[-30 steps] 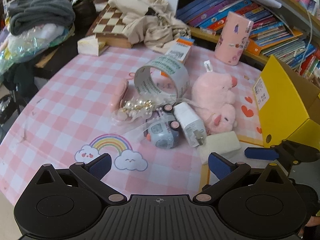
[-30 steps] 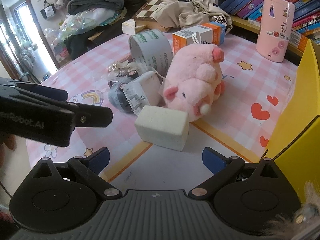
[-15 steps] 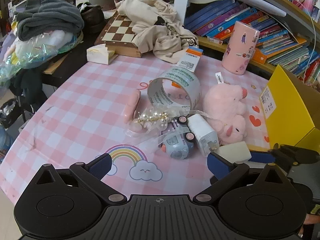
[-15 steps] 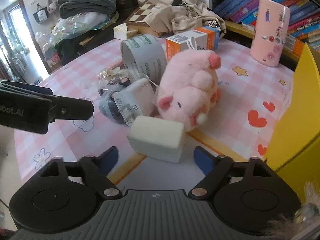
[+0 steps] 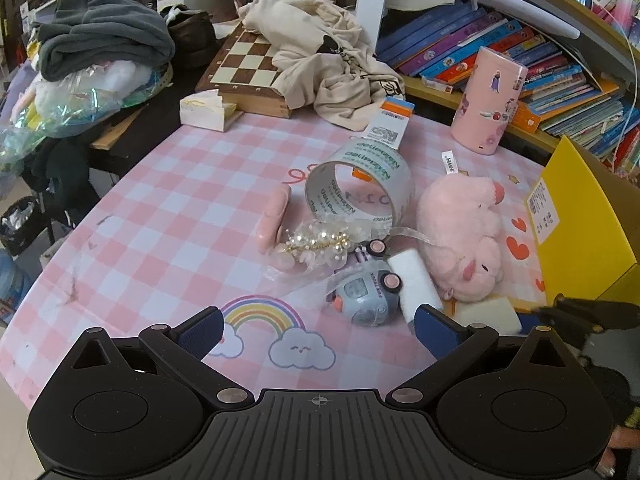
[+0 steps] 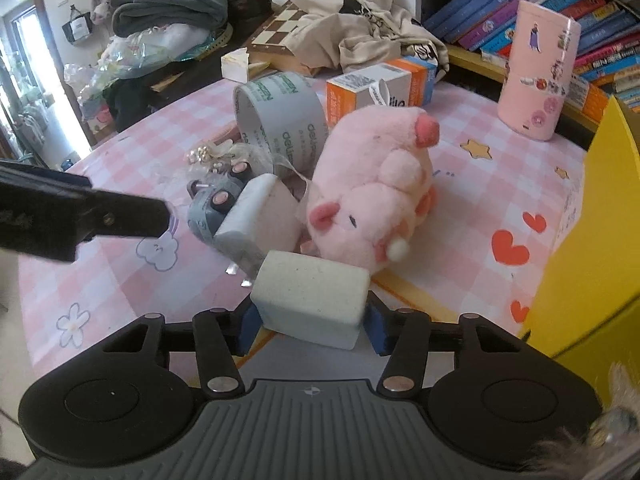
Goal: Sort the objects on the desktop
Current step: 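Close the left tool on the white plug charger beside the pig plush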
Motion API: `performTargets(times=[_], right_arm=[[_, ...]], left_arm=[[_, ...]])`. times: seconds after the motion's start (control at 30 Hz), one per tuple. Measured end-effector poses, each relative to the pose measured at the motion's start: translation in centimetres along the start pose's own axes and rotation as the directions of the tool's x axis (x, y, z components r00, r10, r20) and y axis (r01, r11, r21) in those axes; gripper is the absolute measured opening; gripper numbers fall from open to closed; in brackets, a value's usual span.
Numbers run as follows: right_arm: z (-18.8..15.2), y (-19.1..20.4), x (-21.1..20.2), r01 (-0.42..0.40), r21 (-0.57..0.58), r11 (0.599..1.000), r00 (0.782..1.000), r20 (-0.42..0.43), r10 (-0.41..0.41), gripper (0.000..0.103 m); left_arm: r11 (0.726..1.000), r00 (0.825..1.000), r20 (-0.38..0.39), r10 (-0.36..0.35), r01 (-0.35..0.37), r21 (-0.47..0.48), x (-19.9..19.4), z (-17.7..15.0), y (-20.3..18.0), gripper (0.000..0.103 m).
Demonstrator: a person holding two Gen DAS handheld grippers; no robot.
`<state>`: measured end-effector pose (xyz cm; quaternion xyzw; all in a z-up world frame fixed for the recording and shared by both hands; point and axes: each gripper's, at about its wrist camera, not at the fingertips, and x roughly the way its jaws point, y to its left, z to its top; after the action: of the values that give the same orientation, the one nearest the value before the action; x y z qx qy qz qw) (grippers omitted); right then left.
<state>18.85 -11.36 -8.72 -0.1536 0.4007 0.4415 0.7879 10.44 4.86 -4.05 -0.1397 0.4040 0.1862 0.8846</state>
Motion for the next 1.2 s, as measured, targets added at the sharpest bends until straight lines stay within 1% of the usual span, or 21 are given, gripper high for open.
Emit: performTargets(times=[0.17, 0.3, 0.4, 0.47, 0.5, 0.57, 0.63, 0.67, 0.73, 0.8, 1.0, 1.2], right_arm=[[-0.3, -0.3, -0.5, -0.005, 0.016, 1.0, 1.0, -0.017, 0.005, 0.049], [-0.7, -0.5, -1.0, -0.004, 0.021, 1.0, 0.999, -0.033, 0.004, 0.049], [-1.0, -0.7, -1.4, -0.003, 0.019, 1.0, 0.999, -0.045, 0.004, 0.049], [-1.2, -0.7, -1.7, -0.004, 0.013, 1.0, 0.999, -0.053, 0.005, 0.049], [-1.3, -0.8, -1.8, -0.005, 0.01, 1.0, 0.998, -0.056, 0.006, 0.049], [-1.5, -0.9, -2.0, -0.007, 0.006, 1.0, 0.998, -0.06, 0.007, 0.049], [-1.7, -1.0, -2.2, -0.007, 0.005, 1.0, 0.998, -0.063, 0.007, 0.049], [-1.8, -1.1, -2.3, -0.006, 0.005, 1.0, 0.998, -0.064, 0.006, 0.049], [-1.9, -1.3, -2.5, -0.002, 0.006, 1.0, 0.998, -0.065, 0.003, 0.049], [-2.1, -1.6, -2.6, 0.0, 0.007, 1.0, 0.998, -0.064, 0.001, 0.049], [-2.2, -2.0, -2.7, -0.015, -0.008, 1.0, 0.998, -0.062, 0.014, 0.049], [-2.4, -2.2, -2.7, -0.029, -0.022, 0.999, 0.998, -0.059, 0.028, 0.049]], left_arm=[[1.0, 1.0, 0.017, 0.007, -0.007, 0.007, 0.5, 0.5, -0.1, 0.101], [1.0, 0.999, 0.026, -0.018, 0.018, 0.024, 0.7, 1.0, -0.7, 0.098], [0.996, 0.998, 0.017, -0.058, 0.057, 0.062, 0.9, 0.9, -2.0, 0.084], [0.992, 0.996, 0.003, -0.09, 0.089, 0.093, 1.1, 0.7, -3.1, 0.069], [0.989, 0.995, -0.007, -0.104, 0.104, 0.104, 1.2, 0.6, -3.5, 0.066], [0.986, 0.992, -0.036, -0.117, 0.121, 0.115, 1.7, 0.4, -4.2, 0.052], [0.985, 0.991, -0.056, -0.12, 0.126, 0.117, 2.1, 0.3, -4.7, 0.048], [0.986, 0.991, -0.067, -0.119, 0.126, 0.109, 2.4, 0.2, -4.9, 0.045], [0.988, 0.989, -0.087, -0.123, 0.131, 0.087, 2.7, 0.1, -5.1, 0.042], [0.988, 0.988, -0.094, -0.126, 0.133, 0.077, 3.0, 0.1, -5.4, 0.042], [0.99, 0.992, -0.068, -0.109, 0.115, 0.086, 3.8, 0.5, -6.5, 0.042], [0.991, 0.994, -0.083, -0.076, 0.085, 0.108, 5.0, 0.7, -7.5, 0.04]])
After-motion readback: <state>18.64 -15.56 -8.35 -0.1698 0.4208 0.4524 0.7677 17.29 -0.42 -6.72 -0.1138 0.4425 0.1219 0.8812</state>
